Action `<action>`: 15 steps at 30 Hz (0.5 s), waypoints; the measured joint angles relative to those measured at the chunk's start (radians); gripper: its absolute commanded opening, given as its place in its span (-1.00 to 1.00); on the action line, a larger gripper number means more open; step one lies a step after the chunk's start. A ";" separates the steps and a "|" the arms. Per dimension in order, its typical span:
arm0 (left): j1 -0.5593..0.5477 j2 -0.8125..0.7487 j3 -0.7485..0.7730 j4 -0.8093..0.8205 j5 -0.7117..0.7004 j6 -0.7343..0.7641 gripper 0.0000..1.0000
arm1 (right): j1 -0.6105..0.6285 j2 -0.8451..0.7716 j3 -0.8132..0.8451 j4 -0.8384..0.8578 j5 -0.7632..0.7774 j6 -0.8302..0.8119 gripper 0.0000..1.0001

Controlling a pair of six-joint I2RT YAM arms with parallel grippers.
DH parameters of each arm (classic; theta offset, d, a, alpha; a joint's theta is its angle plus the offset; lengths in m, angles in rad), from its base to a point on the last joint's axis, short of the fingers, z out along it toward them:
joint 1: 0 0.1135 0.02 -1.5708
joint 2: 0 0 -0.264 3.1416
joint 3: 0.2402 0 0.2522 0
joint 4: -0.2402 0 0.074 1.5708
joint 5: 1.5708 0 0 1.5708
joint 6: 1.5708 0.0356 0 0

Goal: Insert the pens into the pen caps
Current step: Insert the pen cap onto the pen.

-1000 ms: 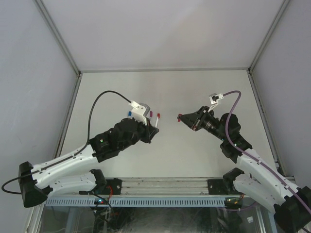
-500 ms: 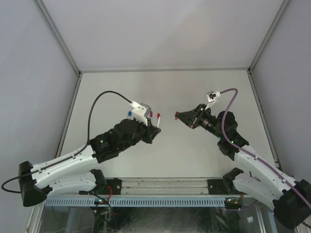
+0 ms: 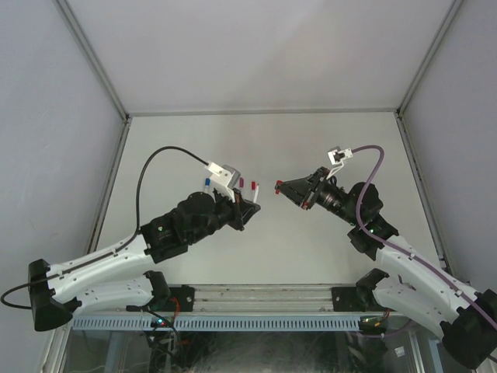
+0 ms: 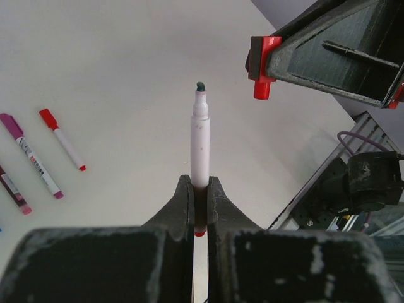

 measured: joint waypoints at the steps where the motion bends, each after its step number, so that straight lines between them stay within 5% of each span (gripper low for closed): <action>1: -0.001 -0.002 -0.005 0.013 0.007 0.001 -1.00 | 0.007 -0.003 0.000 0.005 -0.001 -0.006 -1.00; 15: -0.031 -0.041 -0.065 0.116 0.115 0.043 -1.00 | 0.027 -0.030 0.000 0.149 -0.043 0.047 -1.00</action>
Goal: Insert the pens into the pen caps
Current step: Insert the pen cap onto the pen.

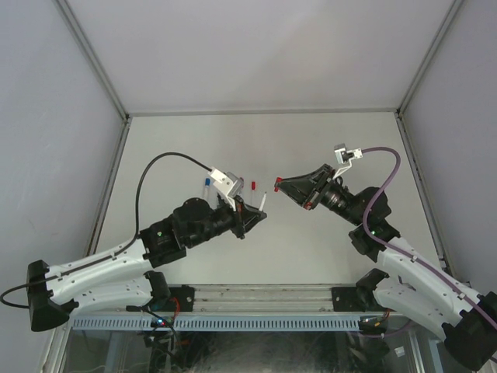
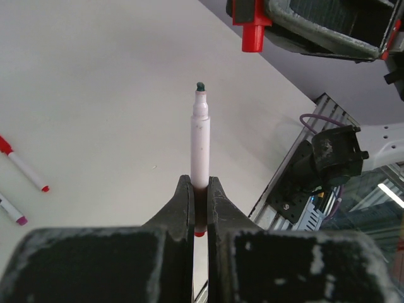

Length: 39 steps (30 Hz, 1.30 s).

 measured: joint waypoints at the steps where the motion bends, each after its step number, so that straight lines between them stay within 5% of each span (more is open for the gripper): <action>1: -0.002 0.000 0.000 0.007 0.010 0.003 -1.00 | 0.001 0.002 0.000 0.015 -0.004 0.010 -1.00; 39: -0.027 -0.004 0.000 0.039 0.060 0.037 -1.00 | 0.044 0.022 0.000 0.005 0.023 0.103 -1.00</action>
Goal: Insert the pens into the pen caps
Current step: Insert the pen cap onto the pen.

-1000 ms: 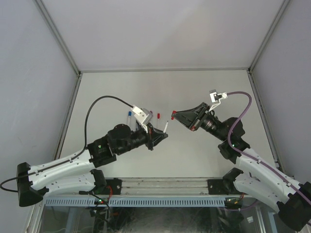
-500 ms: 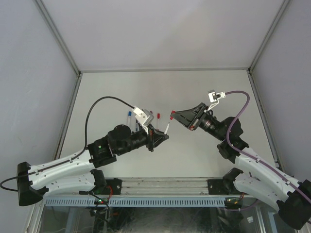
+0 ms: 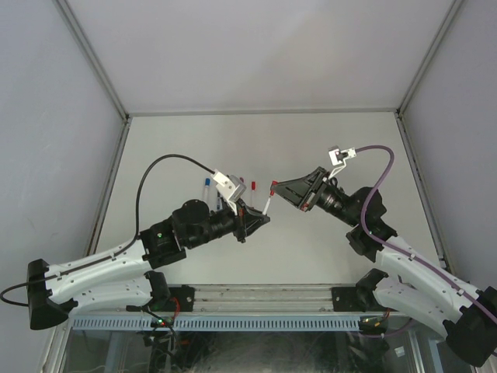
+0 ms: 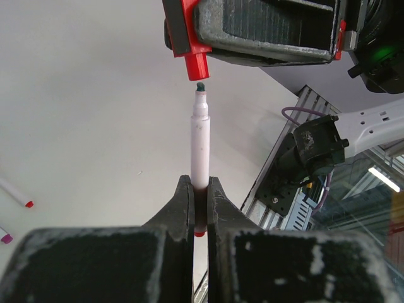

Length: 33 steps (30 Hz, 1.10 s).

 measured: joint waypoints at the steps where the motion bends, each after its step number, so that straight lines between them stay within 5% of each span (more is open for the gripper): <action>1: 0.000 0.000 0.000 0.000 0.000 0.000 -1.00 | 0.000 0.000 0.000 -0.002 -0.002 0.000 -1.00; 33: -0.005 -0.032 0.000 -0.004 -0.031 -0.020 -1.00 | 0.114 -0.002 0.018 -0.042 0.107 -0.066 -1.00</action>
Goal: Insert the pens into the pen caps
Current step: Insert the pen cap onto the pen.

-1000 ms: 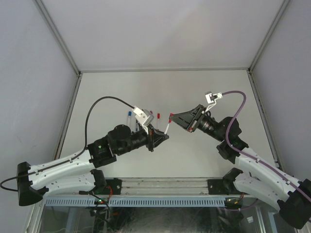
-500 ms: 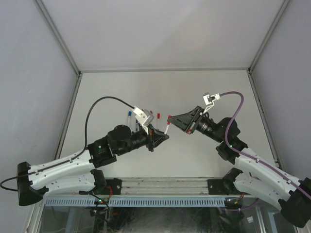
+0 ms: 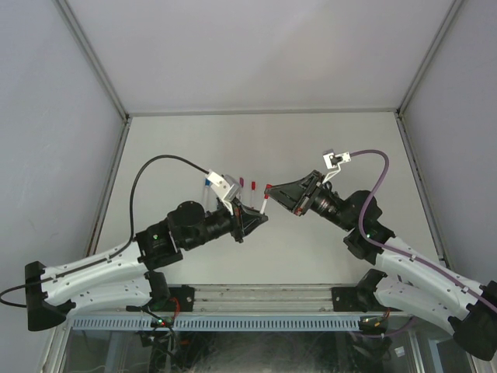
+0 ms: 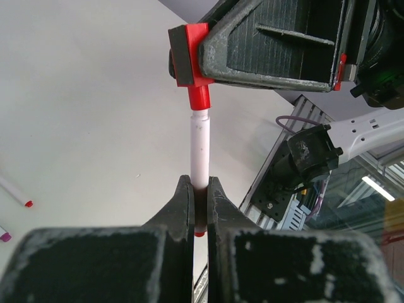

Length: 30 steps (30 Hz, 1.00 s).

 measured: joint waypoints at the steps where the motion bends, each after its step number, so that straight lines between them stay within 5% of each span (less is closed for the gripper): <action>1: 0.000 -0.002 0.000 0.000 0.000 -0.001 -1.00 | 0.003 -0.001 0.000 0.001 0.005 -0.001 -1.00; 30: -0.006 -0.013 0.000 -0.014 -0.006 -0.018 -1.00 | 0.050 -0.015 -0.014 0.023 0.039 -0.092 -1.00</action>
